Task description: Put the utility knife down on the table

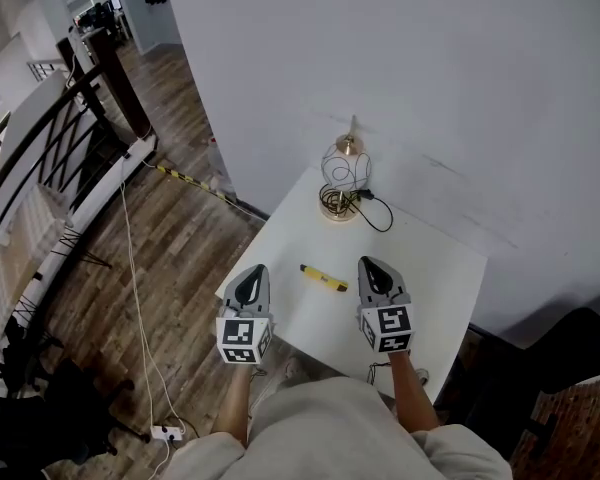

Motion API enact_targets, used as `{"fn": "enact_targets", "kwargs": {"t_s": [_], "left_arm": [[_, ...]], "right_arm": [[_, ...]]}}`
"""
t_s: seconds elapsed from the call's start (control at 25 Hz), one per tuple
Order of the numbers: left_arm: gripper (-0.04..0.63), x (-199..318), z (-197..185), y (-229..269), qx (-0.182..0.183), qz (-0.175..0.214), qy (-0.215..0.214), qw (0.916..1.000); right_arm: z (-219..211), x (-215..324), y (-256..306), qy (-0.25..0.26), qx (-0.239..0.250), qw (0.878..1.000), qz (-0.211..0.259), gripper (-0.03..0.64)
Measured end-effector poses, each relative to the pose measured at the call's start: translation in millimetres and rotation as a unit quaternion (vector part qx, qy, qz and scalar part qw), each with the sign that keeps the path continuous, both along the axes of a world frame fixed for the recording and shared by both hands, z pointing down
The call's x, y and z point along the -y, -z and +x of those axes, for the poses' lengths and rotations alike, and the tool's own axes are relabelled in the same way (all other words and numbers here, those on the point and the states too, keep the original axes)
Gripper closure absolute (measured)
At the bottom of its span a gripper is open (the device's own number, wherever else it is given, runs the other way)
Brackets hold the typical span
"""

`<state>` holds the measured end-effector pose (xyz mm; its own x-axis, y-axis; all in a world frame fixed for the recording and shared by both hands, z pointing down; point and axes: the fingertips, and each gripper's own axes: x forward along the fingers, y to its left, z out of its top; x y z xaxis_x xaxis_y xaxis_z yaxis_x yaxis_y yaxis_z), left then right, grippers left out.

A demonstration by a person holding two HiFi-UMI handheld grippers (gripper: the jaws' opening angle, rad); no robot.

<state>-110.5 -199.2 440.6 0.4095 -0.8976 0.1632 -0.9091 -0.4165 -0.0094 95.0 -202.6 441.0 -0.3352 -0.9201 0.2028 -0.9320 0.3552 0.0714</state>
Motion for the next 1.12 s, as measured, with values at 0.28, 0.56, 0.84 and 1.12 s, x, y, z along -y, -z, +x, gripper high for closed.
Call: {"fn": "enact_targets", "kwargs": {"t_s": [0.28,0.56,0.84,1.12], "left_arm": [[0.589,1,-1,2,0.002,0.002,0.002,1.0],[0.589,1,2,0,0.003,-0.001,0.001,1.0],[0.589,3,8,-3,0.003,-0.003,-0.002,1.0],[0.589,3,9,-8,0.002,-0.007,0.001,1.0]], "right_arm": [[-1,1,-2,0.003,-0.004,1.0,-0.001,0.62],[1,1,-3,0.004,-0.005,1.0,-0.005,0.62],[5,2,-8,0.004,-0.006,1.0,-0.007,0.62],[7,2,-12,0.004,-0.003,1.0,-0.01,0.62]]}}
